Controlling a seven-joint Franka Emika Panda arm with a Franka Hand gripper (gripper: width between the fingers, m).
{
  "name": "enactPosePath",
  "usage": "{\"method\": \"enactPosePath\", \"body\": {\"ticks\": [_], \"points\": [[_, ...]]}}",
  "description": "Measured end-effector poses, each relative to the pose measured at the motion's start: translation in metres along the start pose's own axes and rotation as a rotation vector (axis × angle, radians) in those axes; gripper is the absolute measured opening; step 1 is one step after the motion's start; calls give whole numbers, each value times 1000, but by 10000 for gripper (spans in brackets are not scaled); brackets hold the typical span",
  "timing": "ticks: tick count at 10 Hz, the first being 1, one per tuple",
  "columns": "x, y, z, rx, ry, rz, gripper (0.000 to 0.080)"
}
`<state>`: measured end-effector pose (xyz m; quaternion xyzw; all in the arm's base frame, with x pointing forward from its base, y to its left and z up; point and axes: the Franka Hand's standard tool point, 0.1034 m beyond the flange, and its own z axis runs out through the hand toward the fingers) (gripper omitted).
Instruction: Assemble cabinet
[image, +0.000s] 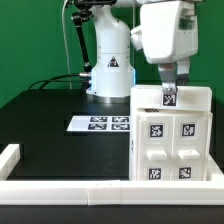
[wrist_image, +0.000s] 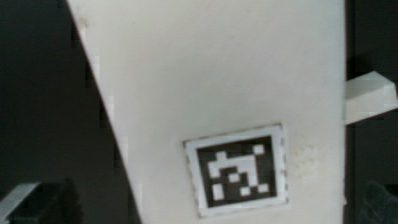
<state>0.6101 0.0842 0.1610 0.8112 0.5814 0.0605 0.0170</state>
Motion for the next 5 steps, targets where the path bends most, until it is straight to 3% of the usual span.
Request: {"method": "enactPosePath", "body": {"ticks": [4,5], "points": [[-1,-6,13,11,-24,20,797],[-2,-6,13,12,-24,21,694]]}}
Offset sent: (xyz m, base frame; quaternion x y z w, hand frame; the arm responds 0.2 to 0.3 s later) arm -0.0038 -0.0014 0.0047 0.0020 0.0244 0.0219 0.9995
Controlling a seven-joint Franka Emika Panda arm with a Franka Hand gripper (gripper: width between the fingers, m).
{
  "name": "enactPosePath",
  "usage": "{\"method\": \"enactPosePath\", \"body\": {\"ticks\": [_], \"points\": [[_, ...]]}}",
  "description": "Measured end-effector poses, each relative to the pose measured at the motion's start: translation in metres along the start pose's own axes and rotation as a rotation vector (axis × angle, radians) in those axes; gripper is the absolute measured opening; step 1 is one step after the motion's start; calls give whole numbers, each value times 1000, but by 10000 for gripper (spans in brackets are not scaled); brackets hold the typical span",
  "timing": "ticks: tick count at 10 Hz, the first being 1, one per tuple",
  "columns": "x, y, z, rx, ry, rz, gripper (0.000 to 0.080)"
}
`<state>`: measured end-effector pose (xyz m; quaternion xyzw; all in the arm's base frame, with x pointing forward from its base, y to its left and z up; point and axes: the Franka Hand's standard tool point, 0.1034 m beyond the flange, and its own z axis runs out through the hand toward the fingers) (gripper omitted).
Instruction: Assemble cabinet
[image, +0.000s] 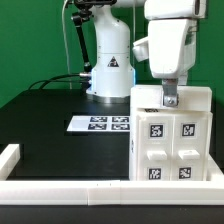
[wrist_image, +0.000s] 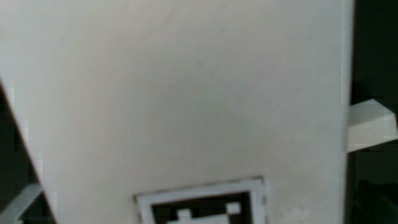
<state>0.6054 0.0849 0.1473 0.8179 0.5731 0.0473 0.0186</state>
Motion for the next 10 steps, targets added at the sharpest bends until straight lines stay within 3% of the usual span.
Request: {"method": "enactPosePath", "body": {"ticks": [1,4,10], "points": [[0,0,0,0,0,1,552],[-1,0,0,2,2,42,555],[1,0,0,28,26,700,556]]}}
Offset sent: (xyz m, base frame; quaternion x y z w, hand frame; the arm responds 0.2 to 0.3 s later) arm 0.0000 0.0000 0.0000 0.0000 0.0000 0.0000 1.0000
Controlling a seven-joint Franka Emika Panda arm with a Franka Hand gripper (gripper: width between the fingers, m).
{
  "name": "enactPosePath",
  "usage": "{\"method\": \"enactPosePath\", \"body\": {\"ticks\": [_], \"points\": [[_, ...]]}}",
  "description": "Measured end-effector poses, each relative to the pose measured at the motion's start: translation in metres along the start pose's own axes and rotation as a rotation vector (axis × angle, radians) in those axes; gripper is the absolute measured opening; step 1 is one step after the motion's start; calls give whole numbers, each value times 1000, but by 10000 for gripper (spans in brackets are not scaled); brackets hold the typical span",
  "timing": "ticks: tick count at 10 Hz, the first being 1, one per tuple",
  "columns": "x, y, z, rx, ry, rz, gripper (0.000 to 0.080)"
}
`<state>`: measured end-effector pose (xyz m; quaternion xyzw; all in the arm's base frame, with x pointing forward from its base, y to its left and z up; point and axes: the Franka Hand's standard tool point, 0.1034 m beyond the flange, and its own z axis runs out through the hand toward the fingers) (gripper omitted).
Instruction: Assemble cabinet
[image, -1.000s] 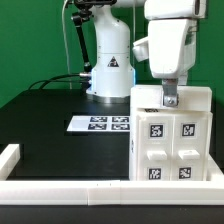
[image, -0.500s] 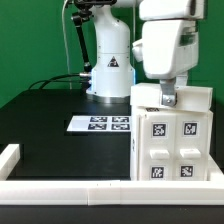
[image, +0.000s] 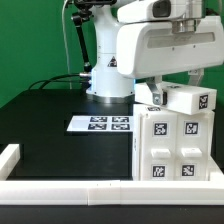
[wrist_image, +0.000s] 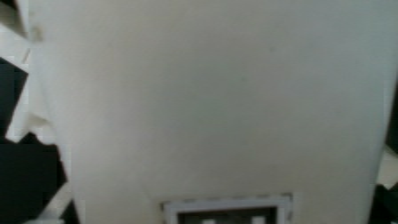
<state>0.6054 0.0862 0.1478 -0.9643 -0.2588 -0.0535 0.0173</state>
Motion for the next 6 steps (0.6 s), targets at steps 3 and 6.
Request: {"method": "enactPosePath", "body": {"ticks": [3,6], "points": [[1,1,0,10,17,197,556],[1,1,0,14,16,390,556]]}}
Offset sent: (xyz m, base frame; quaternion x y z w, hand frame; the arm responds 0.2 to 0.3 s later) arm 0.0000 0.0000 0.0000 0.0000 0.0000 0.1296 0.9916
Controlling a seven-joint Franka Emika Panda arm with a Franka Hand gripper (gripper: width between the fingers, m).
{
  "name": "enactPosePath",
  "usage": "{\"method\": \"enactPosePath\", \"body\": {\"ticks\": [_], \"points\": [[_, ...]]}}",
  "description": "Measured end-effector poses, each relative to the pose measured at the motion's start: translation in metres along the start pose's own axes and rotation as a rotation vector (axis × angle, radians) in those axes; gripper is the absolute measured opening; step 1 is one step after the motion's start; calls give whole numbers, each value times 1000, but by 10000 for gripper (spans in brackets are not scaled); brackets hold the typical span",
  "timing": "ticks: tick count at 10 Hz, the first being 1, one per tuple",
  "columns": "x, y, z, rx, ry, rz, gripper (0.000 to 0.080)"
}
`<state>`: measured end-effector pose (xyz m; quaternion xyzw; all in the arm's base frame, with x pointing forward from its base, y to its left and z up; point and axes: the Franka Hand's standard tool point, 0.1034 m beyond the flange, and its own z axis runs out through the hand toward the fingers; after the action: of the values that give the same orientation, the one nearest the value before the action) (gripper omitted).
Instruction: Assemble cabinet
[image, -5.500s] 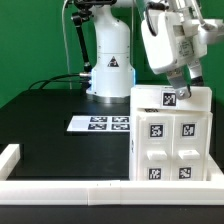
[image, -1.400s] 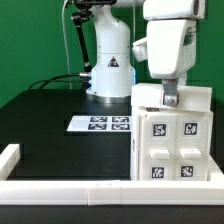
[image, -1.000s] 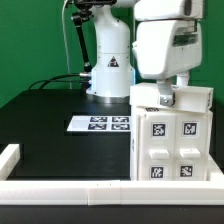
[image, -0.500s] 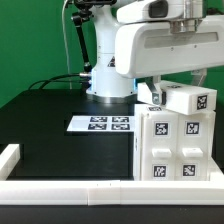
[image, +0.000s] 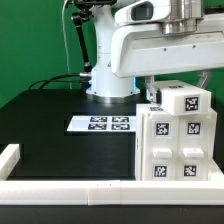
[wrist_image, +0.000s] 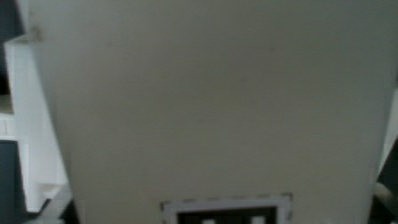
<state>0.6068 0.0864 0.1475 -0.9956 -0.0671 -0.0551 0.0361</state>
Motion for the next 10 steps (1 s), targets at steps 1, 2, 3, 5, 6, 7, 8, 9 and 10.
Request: {"method": "enactPosePath", "body": {"ticks": [1,2,3,5,6,7,8,9,10], "points": [[0,0,0,0,0,50,556],[-2,0,0,12,15,226,556],[-2,0,0,17,28,319,556],[-3,-1,-1,41,56,658,556],[-3,0,-1,46,69,724,556],[-3,1,-1,50,67,818,556],[-4,2,-1,52,66,833,556],[-4,2,-1,59,63,908,556],[-4,3,0,64,60,962,556]]}}
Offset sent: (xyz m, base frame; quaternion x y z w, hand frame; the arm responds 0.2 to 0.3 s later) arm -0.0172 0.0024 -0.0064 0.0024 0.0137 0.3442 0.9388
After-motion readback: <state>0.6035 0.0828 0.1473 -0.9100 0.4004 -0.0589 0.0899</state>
